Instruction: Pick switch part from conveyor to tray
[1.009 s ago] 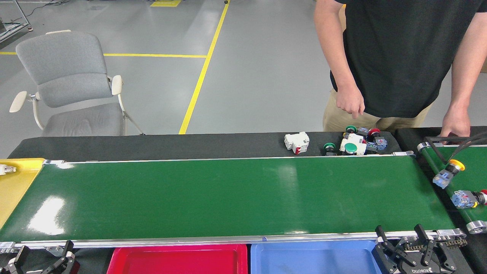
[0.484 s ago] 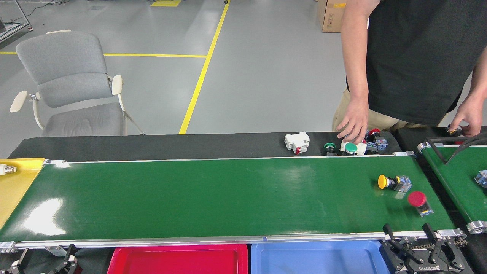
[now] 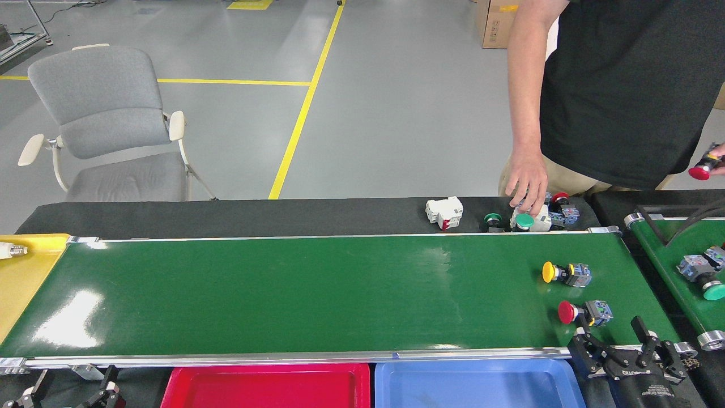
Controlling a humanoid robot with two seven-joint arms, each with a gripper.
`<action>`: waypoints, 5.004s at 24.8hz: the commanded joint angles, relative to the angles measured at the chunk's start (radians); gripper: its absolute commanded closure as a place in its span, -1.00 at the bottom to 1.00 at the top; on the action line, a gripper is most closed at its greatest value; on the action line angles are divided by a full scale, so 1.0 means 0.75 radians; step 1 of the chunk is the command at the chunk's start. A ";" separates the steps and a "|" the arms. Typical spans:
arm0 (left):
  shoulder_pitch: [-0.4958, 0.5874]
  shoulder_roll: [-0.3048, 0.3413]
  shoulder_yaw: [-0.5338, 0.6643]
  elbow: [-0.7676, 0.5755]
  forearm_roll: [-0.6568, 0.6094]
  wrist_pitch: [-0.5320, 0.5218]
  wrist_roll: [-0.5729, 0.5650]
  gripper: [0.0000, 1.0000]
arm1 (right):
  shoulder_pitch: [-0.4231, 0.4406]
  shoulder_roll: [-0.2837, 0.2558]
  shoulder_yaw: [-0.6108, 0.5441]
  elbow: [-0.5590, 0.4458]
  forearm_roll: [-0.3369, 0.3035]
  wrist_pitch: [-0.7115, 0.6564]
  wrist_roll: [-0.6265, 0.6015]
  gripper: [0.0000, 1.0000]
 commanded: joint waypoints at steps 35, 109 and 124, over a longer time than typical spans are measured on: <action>-0.013 0.048 0.007 0.049 0.000 0.001 0.004 -1.00 | -0.124 0.056 0.255 -0.144 -0.083 -0.370 0.153 0.94; -0.812 -0.359 -0.925 0.519 -0.225 0.441 -0.301 -1.00 | 0.036 0.281 0.655 -0.187 0.318 -0.533 -0.005 0.72; -0.731 -0.291 -0.921 0.419 -0.210 0.418 -0.282 0.73 | 0.116 0.258 0.498 -0.236 0.179 -0.636 -0.011 -0.99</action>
